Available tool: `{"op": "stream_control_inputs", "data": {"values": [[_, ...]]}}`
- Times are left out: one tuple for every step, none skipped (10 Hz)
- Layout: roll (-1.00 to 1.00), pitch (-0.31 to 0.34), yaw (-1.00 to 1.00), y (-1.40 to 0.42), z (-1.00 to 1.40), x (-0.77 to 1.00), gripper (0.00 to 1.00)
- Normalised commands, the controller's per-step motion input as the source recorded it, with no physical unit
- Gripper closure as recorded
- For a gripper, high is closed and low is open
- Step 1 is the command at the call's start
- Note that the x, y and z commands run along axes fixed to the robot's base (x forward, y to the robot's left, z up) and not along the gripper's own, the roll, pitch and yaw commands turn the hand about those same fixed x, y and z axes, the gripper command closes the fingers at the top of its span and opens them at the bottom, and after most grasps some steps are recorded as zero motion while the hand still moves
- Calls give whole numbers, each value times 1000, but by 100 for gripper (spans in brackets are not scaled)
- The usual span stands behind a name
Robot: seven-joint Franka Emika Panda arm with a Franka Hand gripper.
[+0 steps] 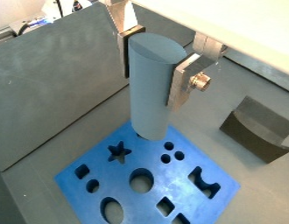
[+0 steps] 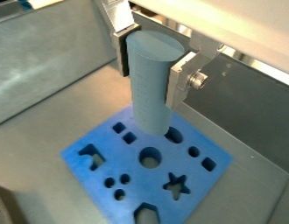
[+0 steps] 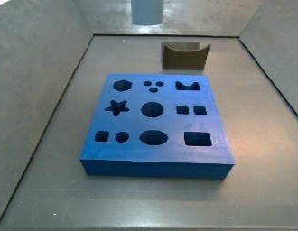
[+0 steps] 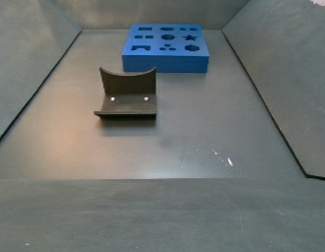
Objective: Insert the oval object.
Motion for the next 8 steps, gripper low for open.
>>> {"op": "stream_control_inputs", "data": {"values": [[174,-119,-289,-866,-1000,120,100],[186,-100,-317,-846,-1000,126,100],[189,-79,-326,-834,-1000,129,100],[190,-69,-329,-829,-1000,129,100],[194,-51,-329,-817,-1000,146,100],[200,-44,-329,-806,-1000,134,100],[294,-21,-231,-669,-877,60,100],[300,-34,-100,-606,-854,0,100]]}}
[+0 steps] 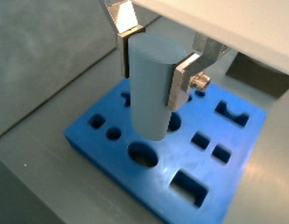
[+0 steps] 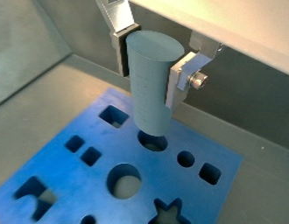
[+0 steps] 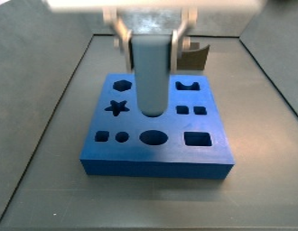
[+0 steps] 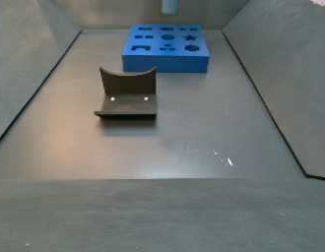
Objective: Insert the oval object.
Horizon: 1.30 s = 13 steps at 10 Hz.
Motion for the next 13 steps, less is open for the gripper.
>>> {"op": "stream_control_inputs", "data": {"values": [[316,0,-69,-554,-803,0,100],[230,41,-37,-86,-789,0,100],[261,150,0,0,-337,117,100],[136,114,111,86,-269,86,100],[0,86,37,157,-231,131,100],[17,50,0,46,-243,137,100],[21,49,0,23,-300,191,100],[40,11,0,0,-414,263,100],[30,26,-11,-109,-454,466,100],[54,34,0,-3,-409,343,100],[50,-24,0,0,-363,9,100],[37,-97,0,0,-343,0,100],[17,-116,0,0,-311,-3,100]]}}
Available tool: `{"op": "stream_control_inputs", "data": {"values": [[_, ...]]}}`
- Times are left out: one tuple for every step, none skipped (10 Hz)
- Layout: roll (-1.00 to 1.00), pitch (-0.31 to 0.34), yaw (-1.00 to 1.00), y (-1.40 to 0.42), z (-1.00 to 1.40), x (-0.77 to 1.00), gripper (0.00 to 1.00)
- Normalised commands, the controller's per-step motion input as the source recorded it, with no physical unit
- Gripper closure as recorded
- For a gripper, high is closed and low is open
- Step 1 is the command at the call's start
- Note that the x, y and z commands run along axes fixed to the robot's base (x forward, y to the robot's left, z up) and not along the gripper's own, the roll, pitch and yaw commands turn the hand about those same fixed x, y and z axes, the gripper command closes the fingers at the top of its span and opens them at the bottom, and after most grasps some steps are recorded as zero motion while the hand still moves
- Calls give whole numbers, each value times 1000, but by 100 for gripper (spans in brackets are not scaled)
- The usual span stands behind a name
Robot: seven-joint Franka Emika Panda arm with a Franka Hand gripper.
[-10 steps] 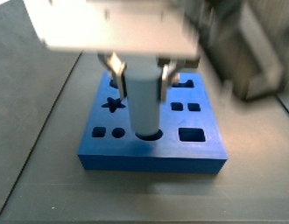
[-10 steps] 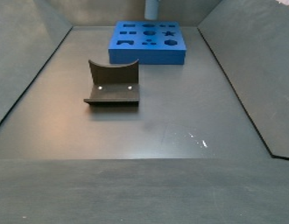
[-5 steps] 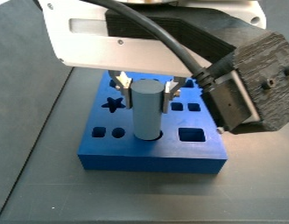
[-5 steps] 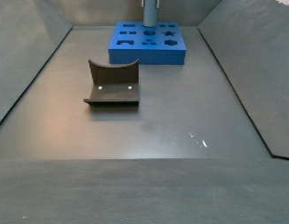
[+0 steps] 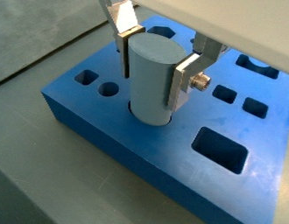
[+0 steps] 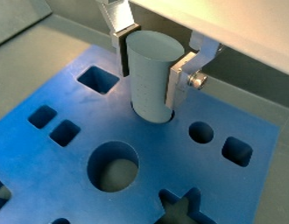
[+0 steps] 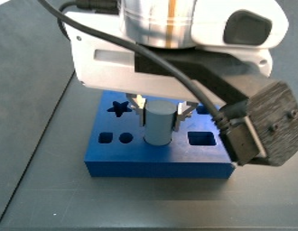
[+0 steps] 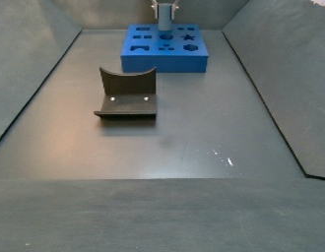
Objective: Insert the oval object.
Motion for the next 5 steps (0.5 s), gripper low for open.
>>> {"op": "stream_control_inputs", "data": {"values": [[0,-119,0,0,-251,-9,100],[0,-160,0,0,-231,-31,100],[-83,-230,0,17,-197,-57,100],[-69,-286,0,0,-263,-80,100],[99,-361,134,-183,-269,-206,100]]}}
